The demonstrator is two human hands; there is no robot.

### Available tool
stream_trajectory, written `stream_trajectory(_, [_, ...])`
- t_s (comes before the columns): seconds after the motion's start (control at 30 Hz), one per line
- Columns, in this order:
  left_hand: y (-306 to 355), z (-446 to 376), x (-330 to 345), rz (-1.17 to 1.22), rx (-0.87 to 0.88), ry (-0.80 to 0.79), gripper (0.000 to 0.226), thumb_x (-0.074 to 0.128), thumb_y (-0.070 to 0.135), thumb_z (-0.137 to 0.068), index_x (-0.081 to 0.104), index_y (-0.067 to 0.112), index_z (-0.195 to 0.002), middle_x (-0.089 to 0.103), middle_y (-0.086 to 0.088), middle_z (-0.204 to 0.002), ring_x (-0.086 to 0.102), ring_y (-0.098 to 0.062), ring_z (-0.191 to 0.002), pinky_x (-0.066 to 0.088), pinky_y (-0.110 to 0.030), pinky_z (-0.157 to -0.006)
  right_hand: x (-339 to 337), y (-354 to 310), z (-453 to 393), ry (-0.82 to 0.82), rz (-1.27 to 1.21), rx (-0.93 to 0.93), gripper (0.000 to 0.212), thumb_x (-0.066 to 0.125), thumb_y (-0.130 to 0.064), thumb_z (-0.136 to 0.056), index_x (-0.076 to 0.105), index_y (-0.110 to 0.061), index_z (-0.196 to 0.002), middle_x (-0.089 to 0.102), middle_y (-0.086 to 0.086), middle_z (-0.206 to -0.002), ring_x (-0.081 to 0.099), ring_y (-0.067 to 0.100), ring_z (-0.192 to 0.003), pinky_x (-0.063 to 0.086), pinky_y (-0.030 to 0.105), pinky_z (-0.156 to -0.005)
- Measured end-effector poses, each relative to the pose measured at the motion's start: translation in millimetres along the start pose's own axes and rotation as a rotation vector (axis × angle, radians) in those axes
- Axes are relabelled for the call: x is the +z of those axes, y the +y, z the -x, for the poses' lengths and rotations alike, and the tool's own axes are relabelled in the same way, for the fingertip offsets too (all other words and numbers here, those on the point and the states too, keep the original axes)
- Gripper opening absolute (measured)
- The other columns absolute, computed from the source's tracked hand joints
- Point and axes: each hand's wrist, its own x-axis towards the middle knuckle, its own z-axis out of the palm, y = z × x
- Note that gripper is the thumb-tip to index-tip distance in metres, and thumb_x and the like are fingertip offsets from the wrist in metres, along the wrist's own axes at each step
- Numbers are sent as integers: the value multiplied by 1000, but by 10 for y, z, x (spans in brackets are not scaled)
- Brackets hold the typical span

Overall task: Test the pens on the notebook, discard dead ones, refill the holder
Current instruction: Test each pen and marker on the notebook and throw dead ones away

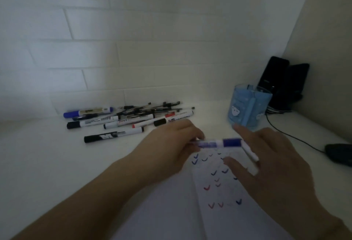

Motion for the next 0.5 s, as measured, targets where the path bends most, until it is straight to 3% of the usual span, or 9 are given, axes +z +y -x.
stream_trajectory(0.1, [147,-5,84,204,82,69,18,57,17,-93,67,20,-108,62,10,-98,51,4,-85,38,-5,-74,-35,-47,44,-59,-593,297,63,65,-62,-52,45,-44,-109,58,-6,-73,52,8,-60,44,15,-54])
stream_trajectory(0.13, [183,-3,106,258,94,94,17,58,16,-93,67,18,-107,62,9,-97,50,7,-84,36,-4,-74,-36,-19,50,-98,-829,380,59,67,-57,-49,49,-41,-103,61,3,-68,54,11,-54,49,21,-54])
stream_trajectory(0.2, [247,20,160,344,126,70,16,61,18,-92,66,17,-108,62,8,-96,50,7,-83,35,-3,-73,-78,11,67,-195,-1094,409,36,73,-46,-62,59,-27,-89,56,9,-51,47,15,-42,45,24,-47])
stream_trajectory(0.23, [271,39,187,377,129,28,18,62,22,-92,64,19,-109,62,9,-95,51,6,-82,35,-4,-72,-82,11,85,-226,-1177,389,24,73,-38,-70,61,-19,-79,51,8,-45,44,16,-39,43,23,-44])
stream_trajectory(0.3, [288,61,219,402,100,-76,22,60,33,-92,61,26,-112,62,12,-95,53,3,-80,37,-6,-70,-68,17,101,-208,-1286,360,29,74,-38,-68,58,-14,-65,47,3,-41,44,19,-39,42,23,-42])
stream_trajectory(0.4, [287,75,242,322,97,-178,23,49,39,-96,60,26,-111,64,8,-95,53,-2,-77,36,-5,-68,-40,22,129,-166,-1414,341,49,81,-55,-52,57,-14,-64,46,-2,-41,44,21,-39,40,23,-42])
stream_trajectory(0.5, [365,101,223,279,174,-211,23,39,35,-99,55,20,-105,58,6,-95,41,3,-79,32,-5,-73,-1,-48,185,-289,-1316,274,41,80,-53,-56,56,-22,-67,54,5,-41,46,19,-34,40,20,-41])
